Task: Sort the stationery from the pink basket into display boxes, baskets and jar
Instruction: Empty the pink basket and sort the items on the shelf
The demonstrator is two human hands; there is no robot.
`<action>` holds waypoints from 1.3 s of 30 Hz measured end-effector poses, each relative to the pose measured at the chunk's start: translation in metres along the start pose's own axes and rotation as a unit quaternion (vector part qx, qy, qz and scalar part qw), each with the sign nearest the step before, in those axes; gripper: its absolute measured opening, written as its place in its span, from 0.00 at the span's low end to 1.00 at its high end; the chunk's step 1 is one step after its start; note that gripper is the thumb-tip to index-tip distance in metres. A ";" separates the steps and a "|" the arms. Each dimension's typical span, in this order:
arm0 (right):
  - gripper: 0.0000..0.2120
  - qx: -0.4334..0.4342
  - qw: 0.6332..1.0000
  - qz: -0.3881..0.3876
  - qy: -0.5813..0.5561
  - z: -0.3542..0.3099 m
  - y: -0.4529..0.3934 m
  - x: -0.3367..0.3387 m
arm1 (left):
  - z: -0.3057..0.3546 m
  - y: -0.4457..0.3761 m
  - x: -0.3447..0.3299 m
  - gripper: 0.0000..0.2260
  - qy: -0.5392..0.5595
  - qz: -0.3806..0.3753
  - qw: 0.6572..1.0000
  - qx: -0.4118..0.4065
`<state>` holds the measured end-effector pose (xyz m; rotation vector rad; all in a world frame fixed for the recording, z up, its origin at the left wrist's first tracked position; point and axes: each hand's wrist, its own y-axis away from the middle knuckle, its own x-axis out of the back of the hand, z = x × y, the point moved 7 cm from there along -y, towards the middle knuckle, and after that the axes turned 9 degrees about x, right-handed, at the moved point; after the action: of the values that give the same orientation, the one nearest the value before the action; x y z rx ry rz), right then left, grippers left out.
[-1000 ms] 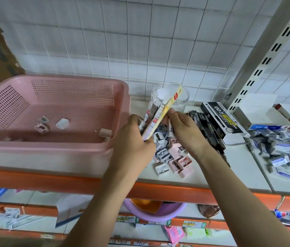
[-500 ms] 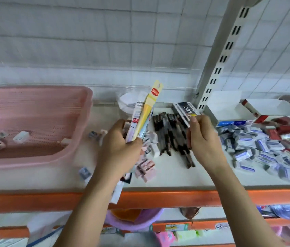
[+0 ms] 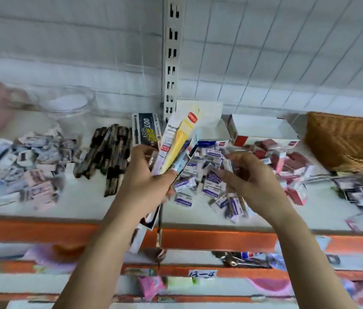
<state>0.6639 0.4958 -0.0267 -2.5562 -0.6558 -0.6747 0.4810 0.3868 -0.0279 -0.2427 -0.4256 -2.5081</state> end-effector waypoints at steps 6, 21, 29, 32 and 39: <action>0.16 0.117 0.981 -0.018 0.153 -0.018 -0.025 -0.012 | 0.009 0.007 -0.003 0.15 0.045 -0.015 0.999 0.019; 0.10 0.121 0.967 0.051 0.218 -0.006 0.005 0.020 | 0.012 0.000 -0.014 0.06 0.085 -0.109 0.990 0.025; 0.06 0.142 0.960 0.088 0.226 -0.005 0.007 0.059 | 0.036 0.001 -0.044 0.08 -0.004 -0.107 0.994 -0.031; 0.07 0.151 0.957 0.104 0.223 0.004 0.009 0.084 | 0.052 0.009 -0.072 0.07 -0.010 -0.126 0.991 -0.044; 0.09 0.146 0.955 0.126 0.227 0.071 0.022 0.191 | 0.093 0.026 -0.196 0.08 -0.063 -0.167 0.980 -0.083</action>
<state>0.8474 0.5768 0.0145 -2.0603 -0.2453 -0.9522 0.6631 0.5001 0.0135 -0.4296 -0.3291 -2.8727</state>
